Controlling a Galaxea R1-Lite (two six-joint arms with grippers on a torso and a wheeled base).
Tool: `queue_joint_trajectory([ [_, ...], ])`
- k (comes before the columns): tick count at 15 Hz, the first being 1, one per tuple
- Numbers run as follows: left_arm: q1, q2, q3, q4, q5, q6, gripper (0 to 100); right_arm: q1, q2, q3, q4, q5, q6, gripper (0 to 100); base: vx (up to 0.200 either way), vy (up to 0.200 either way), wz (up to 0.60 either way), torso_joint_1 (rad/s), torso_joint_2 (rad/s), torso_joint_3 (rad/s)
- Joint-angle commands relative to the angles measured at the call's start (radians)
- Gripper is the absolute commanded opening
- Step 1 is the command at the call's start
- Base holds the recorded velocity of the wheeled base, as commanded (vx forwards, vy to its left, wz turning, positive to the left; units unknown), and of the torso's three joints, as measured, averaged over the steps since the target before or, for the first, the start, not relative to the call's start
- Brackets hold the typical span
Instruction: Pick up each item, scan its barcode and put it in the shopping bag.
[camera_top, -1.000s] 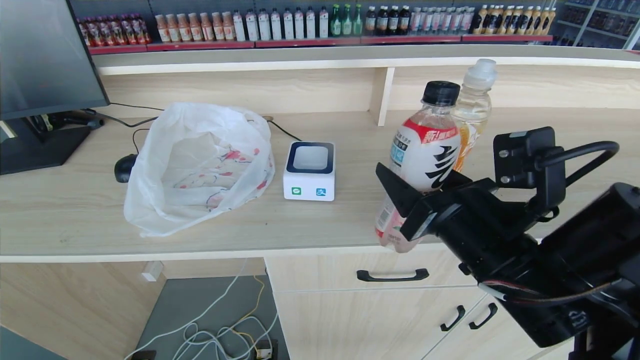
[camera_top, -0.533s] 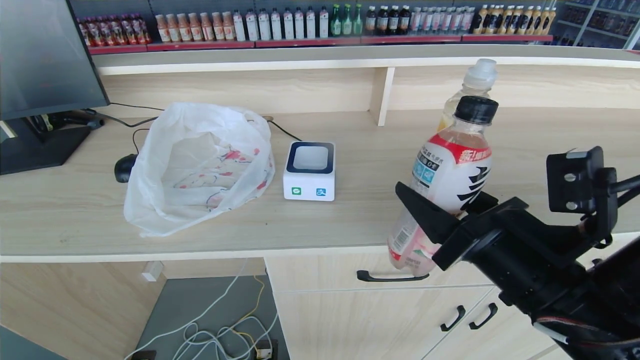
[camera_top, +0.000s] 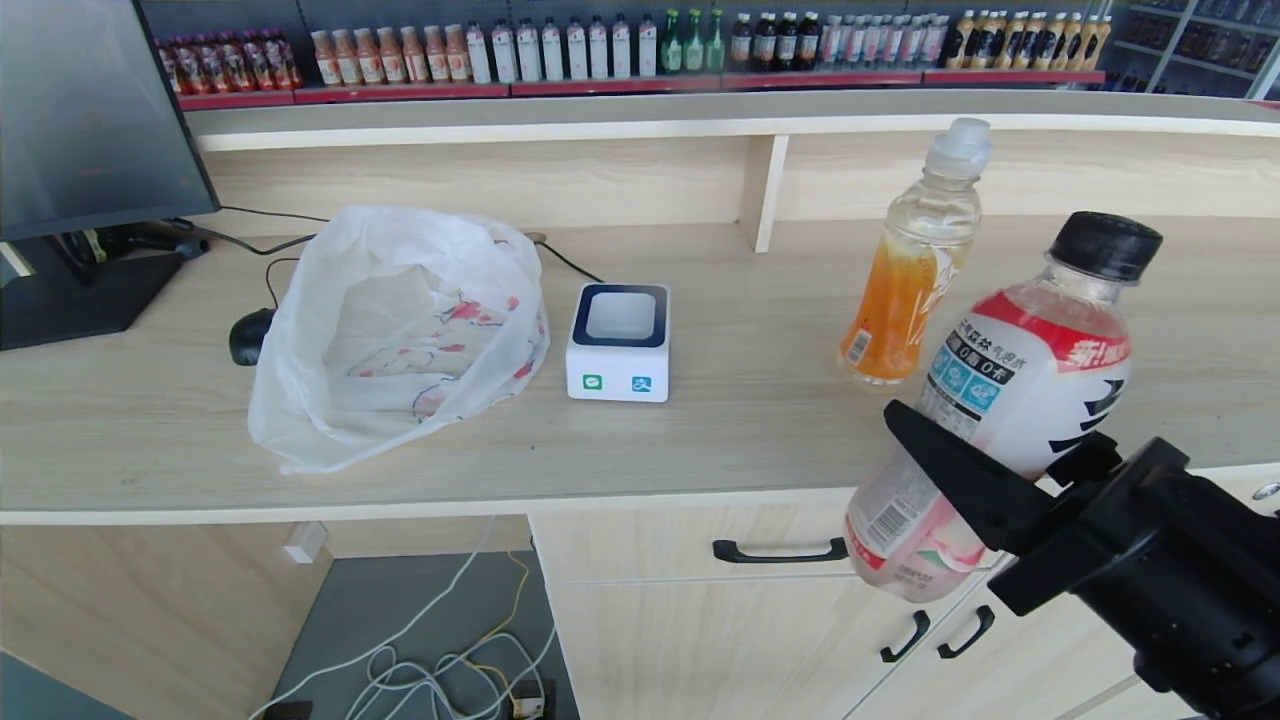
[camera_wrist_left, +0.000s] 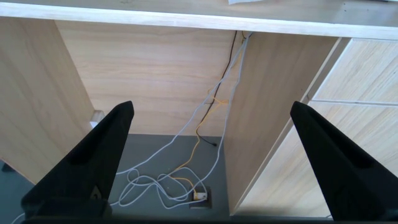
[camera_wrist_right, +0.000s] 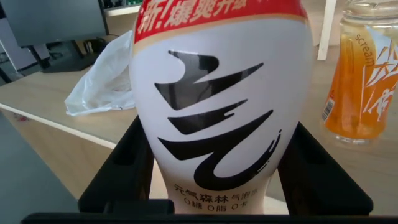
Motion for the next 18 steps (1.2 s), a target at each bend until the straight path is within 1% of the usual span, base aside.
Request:
queue_joint_trajectory([
  [1, 0.000, 0.000, 0.000, 0.000, 0.000, -0.001, 100, 0.002, -0.011, -0.002, -0.002, -0.001, -0.001, 0, 0.000, 0.000, 0.00, 0.000, 0.00, 0.000],
  [2, 0.000, 0.000, 0.000, 0.000, 0.002, -0.001, 100, 0.011, -0.013, -0.004, -0.002, 0.001, -0.001, 0, 0.000, 0.000, 0.00, 0.000, 0.00, 0.000],
  [3, 0.000, 0.000, 0.000, 0.000, 0.000, -0.001, 100, 0.045, -0.016, -0.014, -0.004, 0.004, 0.007, 0, 0.000, 0.000, 0.00, 0.000, 0.00, 0.000],
  [4, 0.000, 0.000, 0.000, 0.000, 0.002, -0.001, 100, 0.059, -0.014, -0.027, -0.004, 0.016, 0.015, 0, 0.000, 0.000, 0.00, 0.000, 0.00, 0.000],
  [6, 0.000, 0.000, 0.000, 0.000, 0.000, -0.001, 100, 0.068, -0.014, -0.037, 0.006, 0.102, 0.022, 0, 0.000, 0.000, 0.00, 0.000, 0.00, 0.000],
  [7, 0.000, 0.000, 0.000, 0.000, 0.000, -0.001, 100, 0.068, -0.013, -0.040, 0.007, 0.124, 0.030, 0, 0.000, 0.000, 0.00, 0.000, 0.00, 0.000],
  [8, 0.000, 0.000, 0.000, 0.000, 0.000, -0.001, 100, 0.068, -0.002, -0.066, 0.009, 0.207, 0.061, 0, 0.000, 0.000, 0.00, 0.000, 0.00, 0.000],
  [9, 0.000, 0.000, 0.000, 0.000, 0.000, -0.001, 100, 0.069, 0.004, -0.079, 0.009, 0.251, 0.087, 0, 0.000, 0.000, 0.00, 0.000, 0.00, 0.000],
  [10, 0.000, 0.000, 0.000, 0.000, 0.000, -0.001, 100, 0.069, 0.012, -0.086, 0.009, 0.272, 0.123, 0, 0.000, 0.000, 0.00, 0.000, 0.00, 0.000],
  [13, 0.000, 0.000, 0.000, 0.000, 0.000, -0.001, 100, 0.068, 0.058, -0.180, 0.009, 0.320, 0.235, 0, 0.000, 0.000, 0.00, 0.000, 0.00, 0.000],
  [18, 0.000, 0.000, 0.000, 0.000, 0.000, -0.001, 100, 0.065, 0.099, -0.269, 0.012, 0.331, 0.249, 0, 0.000, 0.000, 0.00, 0.000, 0.00, 0.000],
])
